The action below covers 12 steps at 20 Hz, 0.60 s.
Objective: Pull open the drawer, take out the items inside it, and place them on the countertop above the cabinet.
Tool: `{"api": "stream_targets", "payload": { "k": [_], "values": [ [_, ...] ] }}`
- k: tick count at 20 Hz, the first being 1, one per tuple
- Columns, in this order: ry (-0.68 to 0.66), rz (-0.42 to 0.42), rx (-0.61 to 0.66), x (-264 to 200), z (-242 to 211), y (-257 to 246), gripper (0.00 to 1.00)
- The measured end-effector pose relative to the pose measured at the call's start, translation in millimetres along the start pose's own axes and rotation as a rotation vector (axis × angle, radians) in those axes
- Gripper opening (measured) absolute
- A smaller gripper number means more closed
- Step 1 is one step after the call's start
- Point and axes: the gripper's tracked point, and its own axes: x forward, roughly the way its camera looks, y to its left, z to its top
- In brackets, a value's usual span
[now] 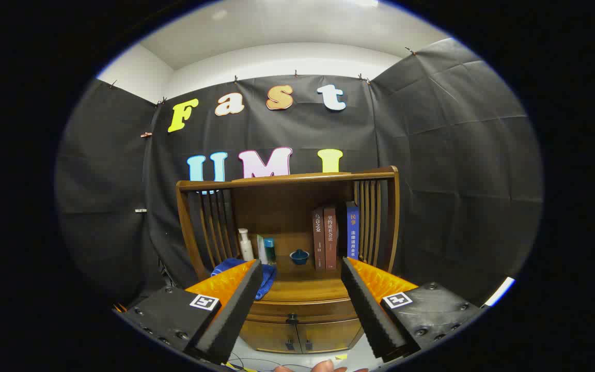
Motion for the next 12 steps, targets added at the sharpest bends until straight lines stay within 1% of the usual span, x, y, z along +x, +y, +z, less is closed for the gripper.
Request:
{"api": "stream_targets", "payload": {
  "k": [12],
  "values": [
    [0.009,-0.010,-0.032,-1.0,-3.0,-9.7,0.99]
  ]
}}
